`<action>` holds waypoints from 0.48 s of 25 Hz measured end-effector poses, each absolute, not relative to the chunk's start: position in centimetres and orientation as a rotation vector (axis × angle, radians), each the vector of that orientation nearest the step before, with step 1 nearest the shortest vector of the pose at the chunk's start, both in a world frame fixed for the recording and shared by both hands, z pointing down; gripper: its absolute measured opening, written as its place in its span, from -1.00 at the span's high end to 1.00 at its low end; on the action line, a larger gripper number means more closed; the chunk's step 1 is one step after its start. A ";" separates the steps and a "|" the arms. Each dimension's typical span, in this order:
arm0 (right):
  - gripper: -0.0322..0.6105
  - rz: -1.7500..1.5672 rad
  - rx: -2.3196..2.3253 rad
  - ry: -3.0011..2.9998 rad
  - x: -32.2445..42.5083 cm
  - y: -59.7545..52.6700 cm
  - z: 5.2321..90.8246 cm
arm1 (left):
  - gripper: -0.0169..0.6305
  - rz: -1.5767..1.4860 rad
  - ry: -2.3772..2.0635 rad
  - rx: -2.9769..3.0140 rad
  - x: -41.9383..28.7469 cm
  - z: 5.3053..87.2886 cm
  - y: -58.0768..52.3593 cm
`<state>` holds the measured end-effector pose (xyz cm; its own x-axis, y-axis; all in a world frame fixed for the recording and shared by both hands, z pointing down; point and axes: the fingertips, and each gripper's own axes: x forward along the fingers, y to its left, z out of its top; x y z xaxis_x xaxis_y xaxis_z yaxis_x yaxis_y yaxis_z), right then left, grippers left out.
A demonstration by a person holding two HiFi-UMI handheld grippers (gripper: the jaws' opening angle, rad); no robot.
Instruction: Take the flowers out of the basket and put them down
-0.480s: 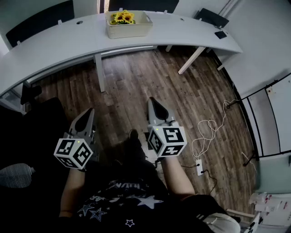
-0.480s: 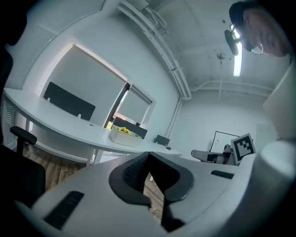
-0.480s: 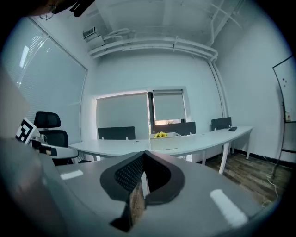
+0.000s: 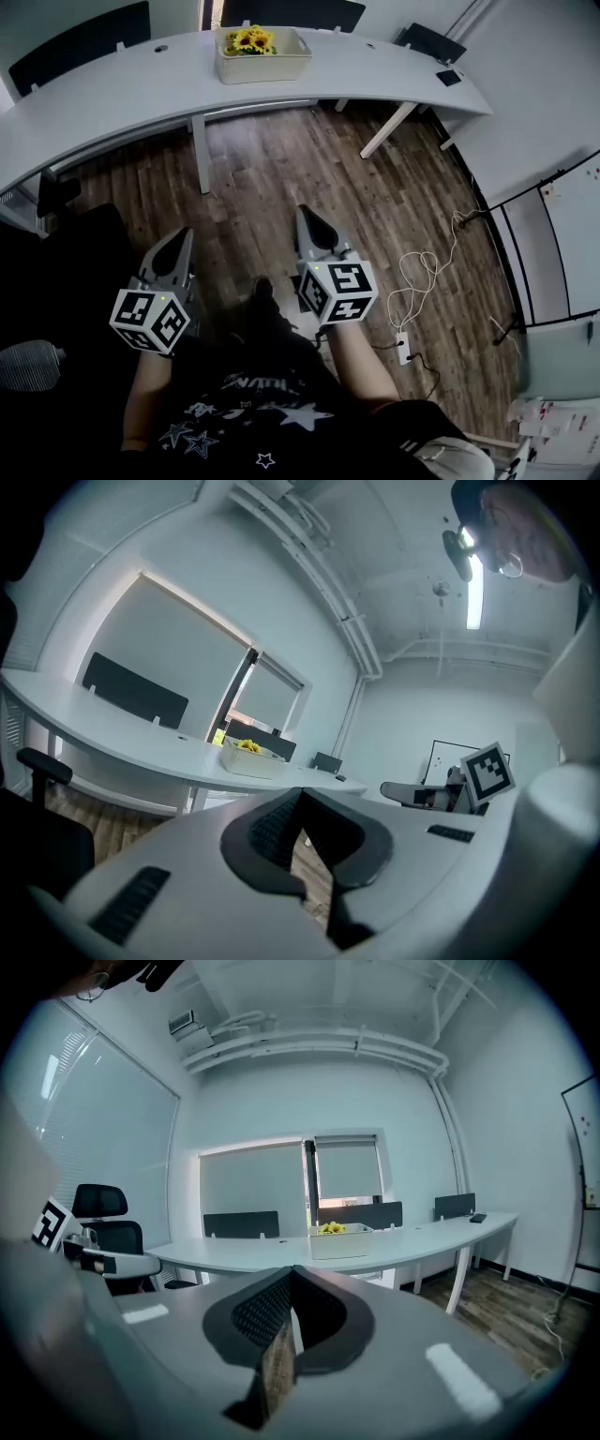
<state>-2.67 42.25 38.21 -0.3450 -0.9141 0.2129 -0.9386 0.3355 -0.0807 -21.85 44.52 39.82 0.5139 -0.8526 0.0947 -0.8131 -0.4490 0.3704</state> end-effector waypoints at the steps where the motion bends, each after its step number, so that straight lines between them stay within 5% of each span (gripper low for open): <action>1: 0.89 0.288 1.718 -2.452 -2.6 42.2 38.4 | 0.92 -0.146 -1.380 2.393 -21.8 39.9 44.5; 12: 0.89 0.286 1.909 -2.593 0.1 41.8 36.5 | 0.92 -0.134 -1.290 2.433 -20.4 40.5 43.3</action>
<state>0.12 41.83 36.51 -0.2999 -0.9534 0.0320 -0.9374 0.2884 -0.1951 -20.44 43.31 40.47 0.5738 -0.8137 0.0927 -0.7773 -0.5054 0.3747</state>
